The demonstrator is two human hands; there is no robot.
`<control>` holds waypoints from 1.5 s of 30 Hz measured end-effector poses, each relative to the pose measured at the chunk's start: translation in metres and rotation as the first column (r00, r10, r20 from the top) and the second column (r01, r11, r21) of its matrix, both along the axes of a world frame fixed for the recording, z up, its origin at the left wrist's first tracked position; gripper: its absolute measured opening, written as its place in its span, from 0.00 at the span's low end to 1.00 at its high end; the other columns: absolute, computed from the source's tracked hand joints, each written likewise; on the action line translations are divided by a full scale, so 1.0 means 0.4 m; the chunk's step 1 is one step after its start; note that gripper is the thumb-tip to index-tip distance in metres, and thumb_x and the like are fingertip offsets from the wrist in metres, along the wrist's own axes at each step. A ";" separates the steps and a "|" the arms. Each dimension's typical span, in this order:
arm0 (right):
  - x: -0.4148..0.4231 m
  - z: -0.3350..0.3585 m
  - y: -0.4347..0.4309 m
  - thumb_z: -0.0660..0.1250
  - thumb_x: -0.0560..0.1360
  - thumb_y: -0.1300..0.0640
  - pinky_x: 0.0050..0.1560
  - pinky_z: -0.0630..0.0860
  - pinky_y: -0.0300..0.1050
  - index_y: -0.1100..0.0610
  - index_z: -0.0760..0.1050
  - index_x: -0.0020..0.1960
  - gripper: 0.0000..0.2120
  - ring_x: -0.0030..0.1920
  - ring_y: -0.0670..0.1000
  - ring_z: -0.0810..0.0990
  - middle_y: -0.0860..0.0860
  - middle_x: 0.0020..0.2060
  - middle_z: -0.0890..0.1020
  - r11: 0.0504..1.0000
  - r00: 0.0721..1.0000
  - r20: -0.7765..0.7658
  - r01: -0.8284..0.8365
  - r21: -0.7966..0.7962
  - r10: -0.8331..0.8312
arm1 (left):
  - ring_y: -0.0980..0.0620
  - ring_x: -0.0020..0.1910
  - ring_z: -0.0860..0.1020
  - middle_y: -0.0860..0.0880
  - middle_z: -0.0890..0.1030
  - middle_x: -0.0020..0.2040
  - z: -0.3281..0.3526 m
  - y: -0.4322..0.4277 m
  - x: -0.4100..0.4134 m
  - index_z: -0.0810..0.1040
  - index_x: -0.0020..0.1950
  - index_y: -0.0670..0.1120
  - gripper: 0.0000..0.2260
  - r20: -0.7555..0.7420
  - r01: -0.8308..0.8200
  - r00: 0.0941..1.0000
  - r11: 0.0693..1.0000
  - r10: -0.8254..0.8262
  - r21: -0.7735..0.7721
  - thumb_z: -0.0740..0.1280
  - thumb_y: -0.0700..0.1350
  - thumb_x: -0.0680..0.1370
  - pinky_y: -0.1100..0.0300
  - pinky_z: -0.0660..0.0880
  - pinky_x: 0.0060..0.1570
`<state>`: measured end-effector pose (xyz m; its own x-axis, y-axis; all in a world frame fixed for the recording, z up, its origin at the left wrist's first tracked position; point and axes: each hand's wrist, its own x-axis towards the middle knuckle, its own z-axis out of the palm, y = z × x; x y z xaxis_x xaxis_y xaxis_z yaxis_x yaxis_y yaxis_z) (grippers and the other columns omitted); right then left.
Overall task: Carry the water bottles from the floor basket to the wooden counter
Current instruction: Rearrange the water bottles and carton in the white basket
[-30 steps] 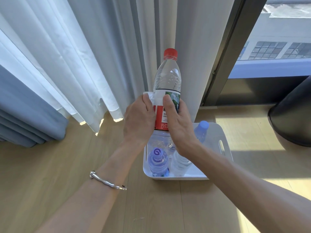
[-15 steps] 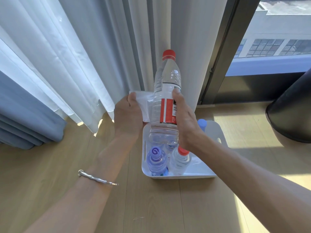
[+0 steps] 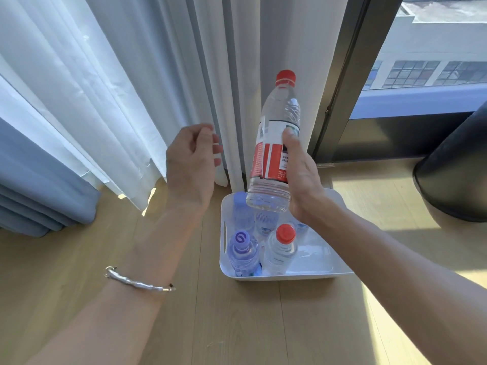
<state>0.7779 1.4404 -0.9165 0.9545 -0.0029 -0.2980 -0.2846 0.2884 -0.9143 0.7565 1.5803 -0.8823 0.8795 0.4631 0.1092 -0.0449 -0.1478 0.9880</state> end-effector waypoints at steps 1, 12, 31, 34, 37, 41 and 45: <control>0.000 -0.004 0.001 0.59 0.78 0.40 0.46 0.81 0.48 0.50 0.74 0.49 0.14 0.40 0.49 0.84 0.49 0.37 0.83 1.000 1.000 0.003 -0.006 -0.023 0.006 | 0.57 0.38 0.80 0.52 0.79 0.40 0.008 -0.013 -0.003 0.77 0.47 0.50 0.09 0.038 0.041 0.998 0.999 -0.042 0.024 0.59 0.40 0.82 0.63 0.80 0.39; -0.005 -0.009 0.029 0.60 0.78 0.42 0.37 0.78 0.40 0.55 0.73 0.54 0.16 0.36 0.46 0.81 0.50 0.38 0.81 0.995 0.997 0.080 0.023 -0.099 -0.015 | 0.59 0.43 0.81 0.55 0.81 0.43 0.050 -0.072 -0.018 0.78 0.51 0.48 0.08 0.148 0.198 0.964 0.970 -0.219 0.144 0.61 0.39 0.80 0.58 0.81 0.46; -0.032 -0.014 0.037 0.62 0.76 0.39 0.43 0.79 0.42 0.49 0.73 0.51 0.15 0.37 0.43 0.80 0.46 0.39 0.80 0.941 0.976 0.161 -0.088 -0.327 0.147 | 0.52 0.47 0.82 0.50 0.82 0.50 -0.004 -0.039 -0.009 0.74 0.60 0.49 0.18 -0.364 0.364 0.848 0.922 -0.385 -0.130 0.59 0.60 0.79 0.51 0.78 0.49; -0.041 -0.022 0.046 0.65 0.74 0.40 0.49 0.80 0.49 0.47 0.74 0.53 0.14 0.40 0.45 0.82 0.45 0.40 0.81 0.913 0.947 0.209 -0.153 -0.379 0.245 | 0.49 0.49 0.83 0.47 0.83 0.55 -0.007 -0.020 -0.006 0.76 0.62 0.48 0.23 -0.340 0.342 0.853 0.915 -0.397 -0.212 0.61 0.64 0.76 0.49 0.79 0.46; -0.043 -0.032 0.046 0.69 0.70 0.39 0.52 0.80 0.50 0.42 0.72 0.55 0.16 0.46 0.47 0.84 0.48 0.45 0.84 0.883 0.897 0.252 -0.244 -0.402 0.363 | 0.46 0.44 0.85 0.44 0.85 0.48 -0.008 -0.005 -0.008 0.78 0.58 0.44 0.22 -0.283 0.306 0.870 0.892 -0.404 -0.333 0.64 0.61 0.76 0.55 0.80 0.38; -0.038 -0.021 0.038 0.62 0.74 0.38 0.54 0.80 0.52 0.45 0.72 0.61 0.19 0.48 0.50 0.84 0.51 0.48 0.84 0.841 0.848 0.248 -0.343 -0.418 0.469 | 0.44 0.44 0.84 0.41 0.84 0.48 -0.017 0.016 -0.017 0.78 0.56 0.43 0.20 -0.234 0.236 0.893 0.841 -0.386 -0.486 0.64 0.58 0.77 0.54 0.80 0.40; -0.009 -0.011 0.032 0.51 0.80 0.40 0.43 0.78 0.45 0.53 0.70 0.60 0.20 0.42 0.49 0.80 0.52 0.48 0.79 0.880 0.902 0.193 -0.298 -0.369 0.386 | 0.43 0.47 0.83 0.41 0.83 0.50 -0.010 0.022 -0.023 0.76 0.59 0.42 0.22 -0.148 0.263 0.902 0.786 -0.407 -0.560 0.64 0.59 0.75 0.49 0.81 0.47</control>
